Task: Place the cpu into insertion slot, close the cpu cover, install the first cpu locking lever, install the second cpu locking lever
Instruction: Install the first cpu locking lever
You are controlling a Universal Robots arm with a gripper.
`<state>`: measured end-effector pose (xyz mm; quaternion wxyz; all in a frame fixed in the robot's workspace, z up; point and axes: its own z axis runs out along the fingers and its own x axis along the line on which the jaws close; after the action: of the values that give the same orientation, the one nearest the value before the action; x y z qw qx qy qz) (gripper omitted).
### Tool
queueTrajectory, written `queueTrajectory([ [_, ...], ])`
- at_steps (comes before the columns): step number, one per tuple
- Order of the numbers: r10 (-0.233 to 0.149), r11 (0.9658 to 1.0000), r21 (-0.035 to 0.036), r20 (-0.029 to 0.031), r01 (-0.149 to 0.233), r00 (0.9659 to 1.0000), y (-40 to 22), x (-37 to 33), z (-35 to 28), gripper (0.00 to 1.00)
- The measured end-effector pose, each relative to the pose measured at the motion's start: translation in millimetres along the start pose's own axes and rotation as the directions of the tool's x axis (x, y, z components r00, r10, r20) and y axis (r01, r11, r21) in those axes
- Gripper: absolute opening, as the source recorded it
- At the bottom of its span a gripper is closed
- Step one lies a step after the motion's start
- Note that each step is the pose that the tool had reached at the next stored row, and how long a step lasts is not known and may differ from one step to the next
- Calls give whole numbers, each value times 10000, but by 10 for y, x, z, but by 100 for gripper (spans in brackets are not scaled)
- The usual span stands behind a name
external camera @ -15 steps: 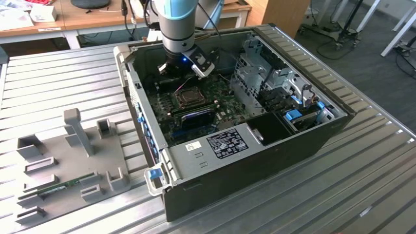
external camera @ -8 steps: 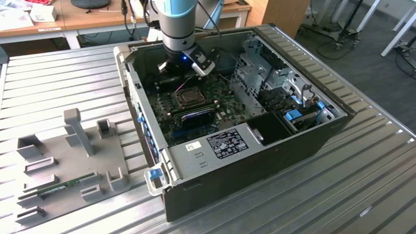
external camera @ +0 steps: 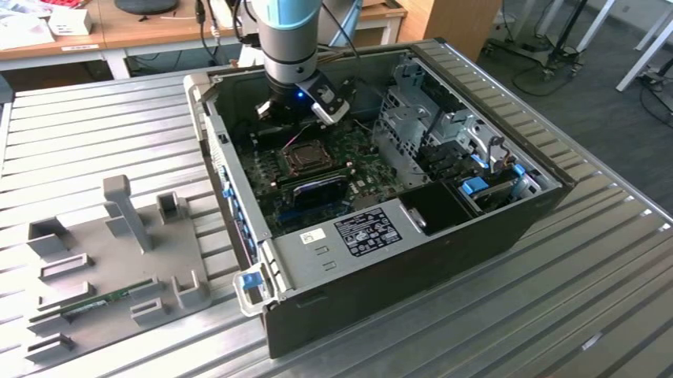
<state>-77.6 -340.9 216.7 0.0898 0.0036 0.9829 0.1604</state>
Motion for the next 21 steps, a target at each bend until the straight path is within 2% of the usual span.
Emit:
queueTrajectory([
  [8, 3, 10000, -15, 2, -3, 10000, -14, -20, 3, 11],
  [21, 3, 10000, -16, 0, -3, 10000, -79, -65, 94, 11],
])
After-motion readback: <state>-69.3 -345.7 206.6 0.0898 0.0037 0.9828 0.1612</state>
